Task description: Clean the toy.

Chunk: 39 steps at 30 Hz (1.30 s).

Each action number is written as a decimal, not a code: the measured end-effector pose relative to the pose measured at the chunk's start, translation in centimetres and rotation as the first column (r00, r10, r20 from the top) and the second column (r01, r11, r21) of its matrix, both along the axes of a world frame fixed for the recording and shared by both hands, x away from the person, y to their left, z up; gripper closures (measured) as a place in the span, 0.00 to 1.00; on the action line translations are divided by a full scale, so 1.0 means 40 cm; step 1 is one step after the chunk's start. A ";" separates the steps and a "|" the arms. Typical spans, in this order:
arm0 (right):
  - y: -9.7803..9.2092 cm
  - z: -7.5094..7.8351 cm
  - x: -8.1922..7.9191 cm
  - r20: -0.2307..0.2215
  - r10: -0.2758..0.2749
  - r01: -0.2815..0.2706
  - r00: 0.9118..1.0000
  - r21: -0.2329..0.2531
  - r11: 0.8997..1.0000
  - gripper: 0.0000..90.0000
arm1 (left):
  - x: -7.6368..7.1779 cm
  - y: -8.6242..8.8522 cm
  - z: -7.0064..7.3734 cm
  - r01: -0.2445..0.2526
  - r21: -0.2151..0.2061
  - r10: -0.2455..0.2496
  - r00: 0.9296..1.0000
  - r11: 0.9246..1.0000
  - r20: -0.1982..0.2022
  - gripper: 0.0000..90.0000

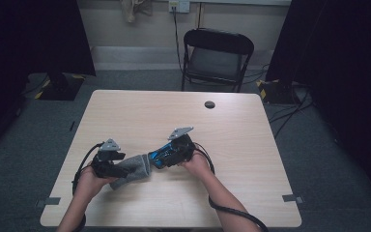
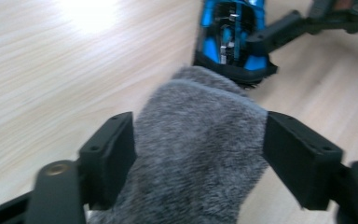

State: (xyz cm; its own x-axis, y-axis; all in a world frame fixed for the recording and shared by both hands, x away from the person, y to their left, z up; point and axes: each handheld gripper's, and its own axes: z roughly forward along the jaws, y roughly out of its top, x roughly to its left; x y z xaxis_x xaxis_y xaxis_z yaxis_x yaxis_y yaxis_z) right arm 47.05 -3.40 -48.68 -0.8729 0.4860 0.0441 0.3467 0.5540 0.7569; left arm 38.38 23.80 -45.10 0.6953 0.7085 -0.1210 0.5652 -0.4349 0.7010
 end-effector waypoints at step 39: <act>0.018 0.009 -0.010 -0.007 -0.016 0.016 1.000 -0.043 0.999 0.05 | 0.031 -0.126 -0.037 -0.178 0.147 0.198 0.970 0.973 -0.138 0.78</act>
